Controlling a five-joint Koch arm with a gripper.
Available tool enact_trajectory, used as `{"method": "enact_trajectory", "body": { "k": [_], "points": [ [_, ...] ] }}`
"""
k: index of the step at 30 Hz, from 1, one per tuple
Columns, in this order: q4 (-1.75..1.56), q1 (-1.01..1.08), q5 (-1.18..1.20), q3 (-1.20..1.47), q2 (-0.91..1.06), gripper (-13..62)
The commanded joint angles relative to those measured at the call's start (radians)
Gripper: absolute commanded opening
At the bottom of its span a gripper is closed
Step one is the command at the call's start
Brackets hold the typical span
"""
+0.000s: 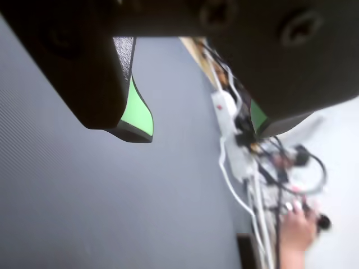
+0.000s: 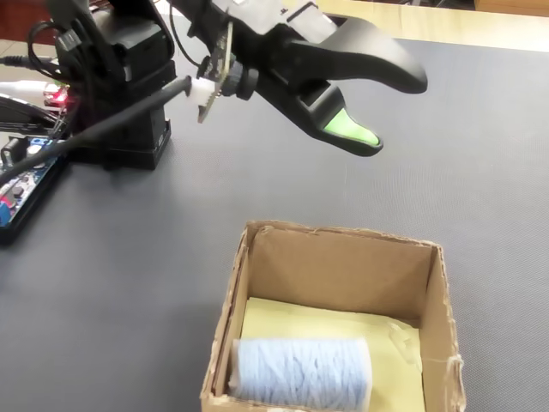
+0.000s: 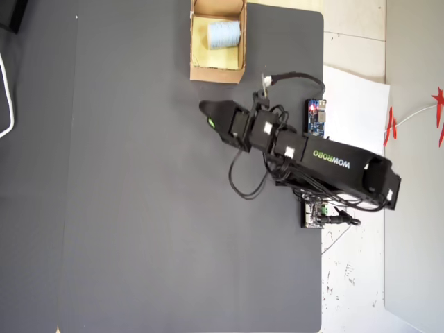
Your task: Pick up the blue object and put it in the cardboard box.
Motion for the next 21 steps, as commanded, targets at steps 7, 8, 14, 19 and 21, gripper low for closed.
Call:
{"method": "enact_trajectory", "body": {
  "k": [7, 8, 14, 19, 21],
  "points": [
    [-0.109, -0.146, 0.003, 0.129, 0.110, 34.8],
    [-0.109, -0.150, 0.003, 0.163, 0.123, 34.8],
    [-0.084, -0.190, 0.009, 0.336, 0.196, 35.0],
    [-0.043, -0.219, 0.008, 0.373, 0.198, 34.8],
    [-0.071, -0.227, 0.012, 0.416, 0.198, 34.8]
  ]
}}
